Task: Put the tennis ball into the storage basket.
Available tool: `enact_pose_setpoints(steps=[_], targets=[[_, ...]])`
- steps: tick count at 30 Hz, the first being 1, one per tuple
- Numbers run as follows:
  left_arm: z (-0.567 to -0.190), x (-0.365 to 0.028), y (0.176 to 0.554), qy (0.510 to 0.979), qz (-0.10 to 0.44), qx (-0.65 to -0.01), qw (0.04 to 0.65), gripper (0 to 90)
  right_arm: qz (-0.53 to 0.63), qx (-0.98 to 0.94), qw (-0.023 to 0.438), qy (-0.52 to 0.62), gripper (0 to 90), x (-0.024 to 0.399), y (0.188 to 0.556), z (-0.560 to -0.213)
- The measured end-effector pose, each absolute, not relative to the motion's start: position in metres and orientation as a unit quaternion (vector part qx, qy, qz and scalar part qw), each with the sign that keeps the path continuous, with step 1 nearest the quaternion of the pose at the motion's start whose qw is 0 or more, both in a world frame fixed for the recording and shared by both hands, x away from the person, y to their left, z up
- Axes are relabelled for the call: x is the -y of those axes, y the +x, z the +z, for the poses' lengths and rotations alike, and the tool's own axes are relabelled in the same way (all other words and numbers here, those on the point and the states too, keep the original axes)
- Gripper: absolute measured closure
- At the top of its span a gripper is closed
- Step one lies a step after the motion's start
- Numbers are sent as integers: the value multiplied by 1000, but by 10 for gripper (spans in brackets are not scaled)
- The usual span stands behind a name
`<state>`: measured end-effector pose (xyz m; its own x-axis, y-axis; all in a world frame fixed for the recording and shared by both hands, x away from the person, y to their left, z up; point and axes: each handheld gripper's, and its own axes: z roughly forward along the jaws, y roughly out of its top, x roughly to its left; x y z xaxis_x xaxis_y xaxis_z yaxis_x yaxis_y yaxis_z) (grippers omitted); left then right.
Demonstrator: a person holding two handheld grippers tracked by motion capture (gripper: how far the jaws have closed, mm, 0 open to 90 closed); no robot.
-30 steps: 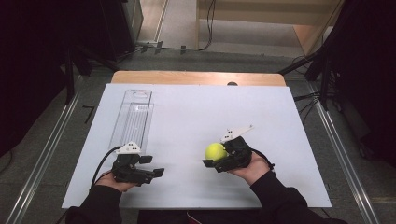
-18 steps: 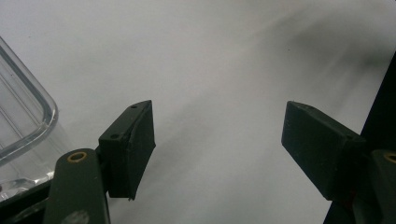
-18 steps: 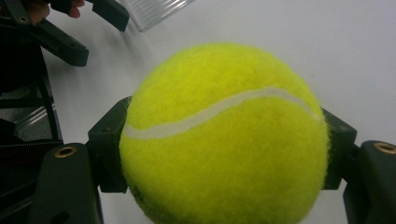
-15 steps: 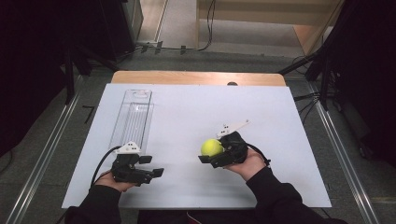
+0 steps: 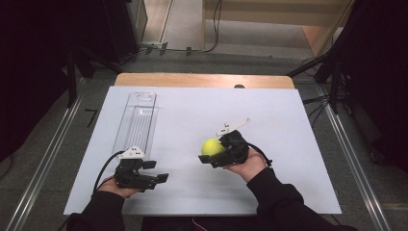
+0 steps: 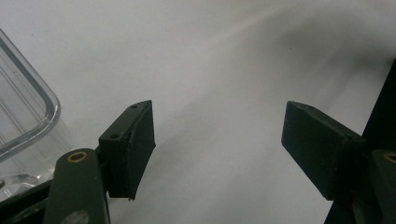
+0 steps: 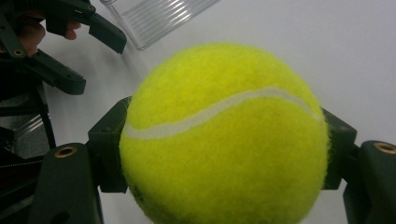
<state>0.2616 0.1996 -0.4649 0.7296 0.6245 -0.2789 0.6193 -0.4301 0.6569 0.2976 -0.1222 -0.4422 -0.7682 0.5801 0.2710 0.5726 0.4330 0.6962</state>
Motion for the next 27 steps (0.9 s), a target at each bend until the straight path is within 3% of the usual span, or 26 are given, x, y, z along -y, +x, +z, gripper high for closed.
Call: enact_pose_setpoints(steps=[27], targets=[[-465,-200,262,846,3,-367,387,265,415,-848,6,329,237,86,317,-430]])
